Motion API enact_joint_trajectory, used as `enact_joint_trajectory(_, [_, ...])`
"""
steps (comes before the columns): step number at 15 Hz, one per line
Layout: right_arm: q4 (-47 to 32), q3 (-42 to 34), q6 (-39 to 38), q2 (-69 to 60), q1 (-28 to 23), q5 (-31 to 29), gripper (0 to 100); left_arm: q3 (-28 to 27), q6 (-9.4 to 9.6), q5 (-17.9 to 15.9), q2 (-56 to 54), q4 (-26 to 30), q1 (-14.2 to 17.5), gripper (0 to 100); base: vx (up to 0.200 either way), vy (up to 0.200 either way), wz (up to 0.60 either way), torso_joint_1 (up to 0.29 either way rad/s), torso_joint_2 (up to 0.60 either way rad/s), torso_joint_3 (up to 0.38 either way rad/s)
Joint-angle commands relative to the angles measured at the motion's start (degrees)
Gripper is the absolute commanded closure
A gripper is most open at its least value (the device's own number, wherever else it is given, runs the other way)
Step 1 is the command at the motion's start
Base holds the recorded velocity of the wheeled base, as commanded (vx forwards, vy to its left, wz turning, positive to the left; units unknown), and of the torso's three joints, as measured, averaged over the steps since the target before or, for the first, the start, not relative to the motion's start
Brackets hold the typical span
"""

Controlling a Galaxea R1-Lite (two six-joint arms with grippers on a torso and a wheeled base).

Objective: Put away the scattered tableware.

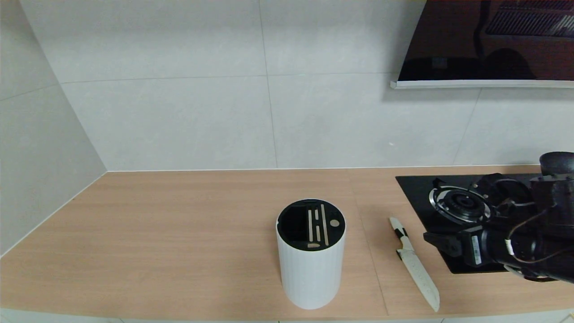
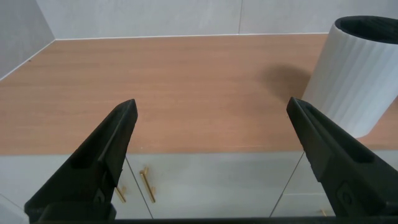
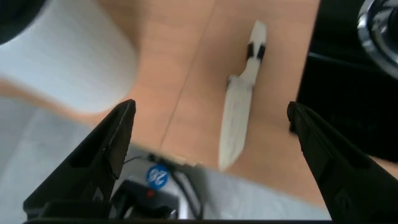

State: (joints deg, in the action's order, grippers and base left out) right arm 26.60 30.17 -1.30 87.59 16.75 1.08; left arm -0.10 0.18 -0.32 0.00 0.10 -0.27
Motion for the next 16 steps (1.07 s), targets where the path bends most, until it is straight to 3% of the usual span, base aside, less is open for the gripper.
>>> enact_joint_trajectory(1, [6.8,1.3,0.0,12.8,1.3,-3.6,0,0.1,-0.01,0.0,0.0,0.0,0.0,0,0.000,0.000,0.00,0.000,0.00,0.000])
enact_joint_trajectory(16, [29.8,2.3,-1.3,41.2,1.0,-7.0,0,0.0,-0.01,0.0,0.0,0.0,0.0,0,0.000,0.000,0.00,0.000,0.00,0.000])
